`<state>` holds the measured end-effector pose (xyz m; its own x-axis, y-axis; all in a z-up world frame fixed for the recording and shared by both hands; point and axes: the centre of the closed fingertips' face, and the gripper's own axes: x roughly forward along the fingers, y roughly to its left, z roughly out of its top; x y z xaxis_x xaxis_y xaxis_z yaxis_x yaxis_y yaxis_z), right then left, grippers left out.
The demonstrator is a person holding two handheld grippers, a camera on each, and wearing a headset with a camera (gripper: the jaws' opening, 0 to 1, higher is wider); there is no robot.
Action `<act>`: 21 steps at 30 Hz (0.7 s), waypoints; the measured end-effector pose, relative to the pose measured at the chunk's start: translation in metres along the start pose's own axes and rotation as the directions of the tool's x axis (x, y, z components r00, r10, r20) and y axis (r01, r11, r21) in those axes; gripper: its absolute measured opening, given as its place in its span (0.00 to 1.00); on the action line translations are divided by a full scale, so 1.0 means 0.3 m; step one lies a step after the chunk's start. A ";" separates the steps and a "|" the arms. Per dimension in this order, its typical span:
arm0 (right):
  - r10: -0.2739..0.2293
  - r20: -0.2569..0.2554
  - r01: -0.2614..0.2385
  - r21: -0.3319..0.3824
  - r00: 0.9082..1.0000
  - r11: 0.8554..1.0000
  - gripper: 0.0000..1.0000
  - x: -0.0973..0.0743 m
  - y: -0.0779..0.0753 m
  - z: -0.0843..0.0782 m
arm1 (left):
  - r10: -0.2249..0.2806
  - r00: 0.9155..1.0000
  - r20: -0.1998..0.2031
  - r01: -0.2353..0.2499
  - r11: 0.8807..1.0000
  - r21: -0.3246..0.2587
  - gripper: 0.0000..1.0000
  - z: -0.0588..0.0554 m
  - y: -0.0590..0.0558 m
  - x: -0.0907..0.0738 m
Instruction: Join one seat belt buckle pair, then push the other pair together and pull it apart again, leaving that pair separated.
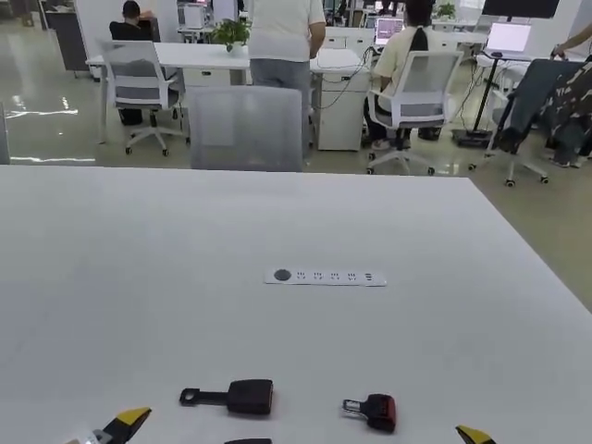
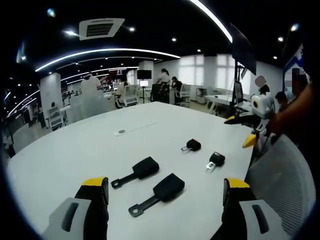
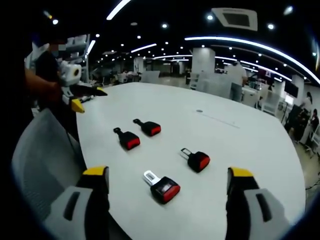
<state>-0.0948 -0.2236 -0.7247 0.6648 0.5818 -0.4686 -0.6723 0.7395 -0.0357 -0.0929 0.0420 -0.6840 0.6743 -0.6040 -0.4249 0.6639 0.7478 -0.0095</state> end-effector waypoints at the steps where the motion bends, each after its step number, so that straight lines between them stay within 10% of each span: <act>1: -0.001 0.000 0.001 -0.002 1.000 1.000 0.99 0.000 0.000 0.001 | 0.001 1.000 0.004 -0.001 1.000 -0.005 0.97 0.002 0.001 -0.001; 21: -0.007 0.006 0.007 0.002 1.000 1.000 0.99 0.010 -0.005 0.014 | 0.004 1.000 0.003 -0.004 1.000 -0.017 0.97 -0.011 0.013 -0.001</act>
<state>-0.0904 -0.2216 -0.7222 0.6715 0.5786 -0.4630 -0.6668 0.7443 -0.0370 -0.0917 0.0460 -0.6868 0.6782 -0.6015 -0.4221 0.6554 0.7550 -0.0228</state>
